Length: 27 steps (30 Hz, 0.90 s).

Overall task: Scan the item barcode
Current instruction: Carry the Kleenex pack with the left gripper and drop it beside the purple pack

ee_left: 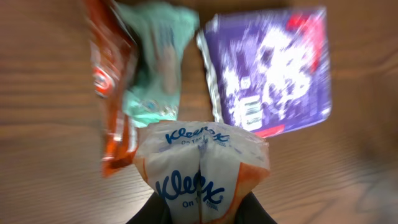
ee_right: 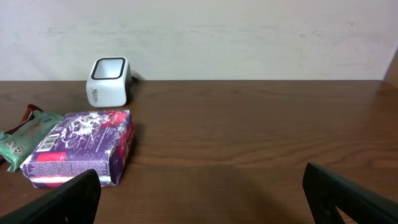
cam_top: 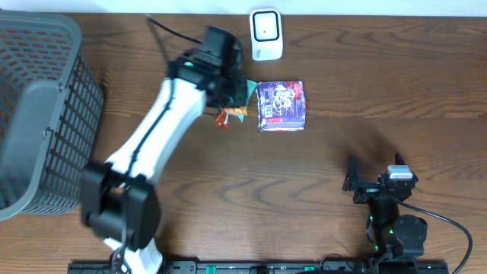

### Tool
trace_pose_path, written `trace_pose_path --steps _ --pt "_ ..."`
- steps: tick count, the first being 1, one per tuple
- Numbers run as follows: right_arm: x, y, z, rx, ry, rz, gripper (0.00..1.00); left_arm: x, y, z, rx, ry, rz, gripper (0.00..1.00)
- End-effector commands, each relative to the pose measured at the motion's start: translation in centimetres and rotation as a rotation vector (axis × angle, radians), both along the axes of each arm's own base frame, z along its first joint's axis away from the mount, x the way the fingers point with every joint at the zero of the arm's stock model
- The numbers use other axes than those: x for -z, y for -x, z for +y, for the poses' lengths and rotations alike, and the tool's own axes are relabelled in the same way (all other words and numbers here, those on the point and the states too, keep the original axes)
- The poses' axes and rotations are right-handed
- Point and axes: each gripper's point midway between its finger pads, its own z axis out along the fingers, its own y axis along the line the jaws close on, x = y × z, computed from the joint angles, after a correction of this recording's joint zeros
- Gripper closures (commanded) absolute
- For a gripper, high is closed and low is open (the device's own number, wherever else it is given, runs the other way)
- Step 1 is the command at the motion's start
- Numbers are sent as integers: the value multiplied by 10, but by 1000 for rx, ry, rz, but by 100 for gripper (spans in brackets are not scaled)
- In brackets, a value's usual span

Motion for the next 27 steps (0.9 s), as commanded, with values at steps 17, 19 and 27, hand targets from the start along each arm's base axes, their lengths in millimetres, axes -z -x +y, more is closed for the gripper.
trace_pose_path --steps 17,19,27 --pt "0 0 -3 11 -7 -1 1 32 9 -17 63 -51 54 43" --pt "0 0 -3 11 -7 -1 1 17 7 -16 57 -37 23 36" --pt "0 0 -3 11 -7 -1 1 -60 9 19 -17 -7 -126 21"
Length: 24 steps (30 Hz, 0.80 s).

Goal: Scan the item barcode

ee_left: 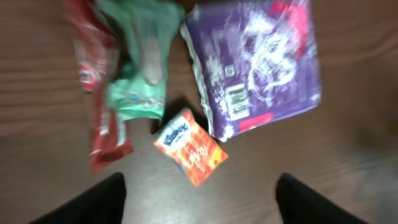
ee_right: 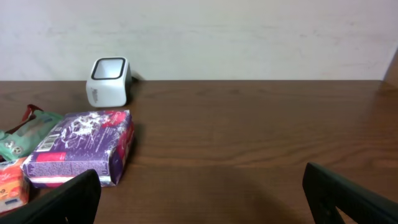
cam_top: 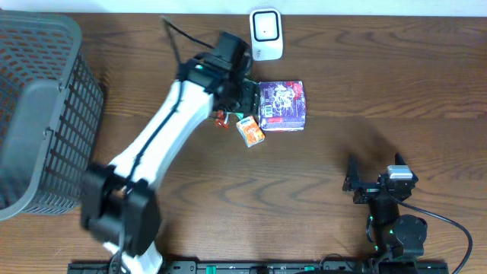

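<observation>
A small orange and white Kleenex tissue pack (ee_left: 189,145) lies flat on the wood table (cam_top: 365,84), just in front of a purple packet (ee_left: 255,62) whose barcode faces up. My left gripper (ee_left: 200,190) hangs open above the pack, its fingers wide apart and touching nothing. The white barcode scanner (cam_top: 265,33) stands at the table's far edge, behind the purple packet (cam_top: 282,105). My right gripper (ee_right: 199,193) rests open and empty near the front right, facing the scanner (ee_right: 109,81).
A green packet (ee_left: 140,62) and a red wrapper (ee_left: 99,106) lie left of the purple packet. A large grey mesh basket (cam_top: 46,114) fills the table's left side. Bare wood stretches between the items and my right arm (cam_top: 392,221).
My left gripper held the Kleenex pack over the pile; now it is open and the pack lies on the table beside the purple packet. The right arm is unchanged.
</observation>
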### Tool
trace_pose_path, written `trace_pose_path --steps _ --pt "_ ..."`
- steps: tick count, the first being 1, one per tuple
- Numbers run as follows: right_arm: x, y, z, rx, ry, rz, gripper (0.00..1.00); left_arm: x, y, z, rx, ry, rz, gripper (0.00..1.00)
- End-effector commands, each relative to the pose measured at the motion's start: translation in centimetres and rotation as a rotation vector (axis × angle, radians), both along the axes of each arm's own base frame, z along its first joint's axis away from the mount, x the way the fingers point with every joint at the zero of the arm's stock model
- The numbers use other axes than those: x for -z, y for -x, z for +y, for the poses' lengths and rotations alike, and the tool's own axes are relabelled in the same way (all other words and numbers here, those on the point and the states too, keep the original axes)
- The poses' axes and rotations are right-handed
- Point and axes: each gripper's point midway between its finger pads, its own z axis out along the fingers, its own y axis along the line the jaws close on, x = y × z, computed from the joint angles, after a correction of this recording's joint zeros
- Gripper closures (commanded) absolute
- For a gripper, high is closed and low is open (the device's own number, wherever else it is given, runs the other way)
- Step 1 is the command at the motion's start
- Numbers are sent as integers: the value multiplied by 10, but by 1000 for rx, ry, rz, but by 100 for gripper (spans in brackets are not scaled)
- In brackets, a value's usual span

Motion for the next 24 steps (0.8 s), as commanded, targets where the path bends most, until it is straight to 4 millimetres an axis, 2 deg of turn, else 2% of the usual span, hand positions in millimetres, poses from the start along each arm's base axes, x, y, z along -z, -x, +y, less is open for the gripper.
trace_pose_path --steps 1,4,10,18,21,24 --pt "0 0 -3 11 -7 -1 1 -44 0 31 -68 -23 -98 19" --pt "0 0 -3 11 -7 -1 1 -65 6 67 -149 -93 -137 1" --pt "0 0 -3 11 -7 -1 1 -83 22 118 -261 -139 -131 2" --pt "0 0 -3 11 -7 -1 1 -75 30 199 -585 -136 -14 2" --pt "0 0 -3 11 -7 -1 1 -75 31 212 -627 -135 -5 2" --pt "0 0 -3 11 -7 -1 1 -74 31 215 -637 -136 -1 2"
